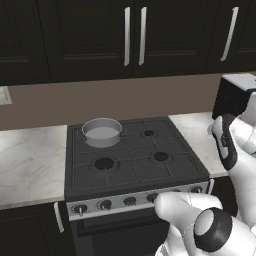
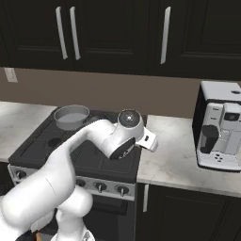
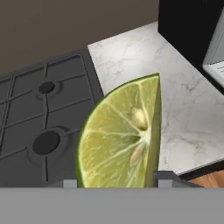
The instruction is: Turn on the burner for the pot on the stove. Wait thirty seconds for the pot to heat up. Then add the lemon wedge to the pot.
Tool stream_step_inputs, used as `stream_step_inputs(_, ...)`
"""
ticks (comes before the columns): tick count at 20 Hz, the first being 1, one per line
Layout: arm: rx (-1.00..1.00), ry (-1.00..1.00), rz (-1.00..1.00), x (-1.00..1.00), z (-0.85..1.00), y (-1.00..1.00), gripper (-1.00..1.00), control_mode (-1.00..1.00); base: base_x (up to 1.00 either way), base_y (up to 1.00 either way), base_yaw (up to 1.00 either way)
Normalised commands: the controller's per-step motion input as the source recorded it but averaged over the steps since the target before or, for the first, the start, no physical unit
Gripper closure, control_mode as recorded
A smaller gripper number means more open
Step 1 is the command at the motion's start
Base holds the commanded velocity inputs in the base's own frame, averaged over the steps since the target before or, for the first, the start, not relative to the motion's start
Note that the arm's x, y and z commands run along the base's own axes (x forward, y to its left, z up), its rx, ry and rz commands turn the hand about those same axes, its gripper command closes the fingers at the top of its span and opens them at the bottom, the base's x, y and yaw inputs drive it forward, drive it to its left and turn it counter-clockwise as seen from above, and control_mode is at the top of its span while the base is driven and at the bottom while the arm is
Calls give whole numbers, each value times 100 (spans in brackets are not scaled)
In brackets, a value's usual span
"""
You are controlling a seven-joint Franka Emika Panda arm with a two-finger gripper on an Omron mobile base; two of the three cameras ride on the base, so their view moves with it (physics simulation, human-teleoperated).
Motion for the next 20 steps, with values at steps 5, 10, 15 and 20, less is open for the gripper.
stream_step_inputs(5,0,0,0,-27,43,89,100,-100,0,0,0)
stream_step_inputs(10,0,0,0,-20,36,100,100,-100,0,0,0)
stream_step_inputs(15,0,1,0,-14,26,100,100,-100,0,0,0)
stream_step_inputs(20,0,5,0,-5,23,100,100,-100,0,0,0)
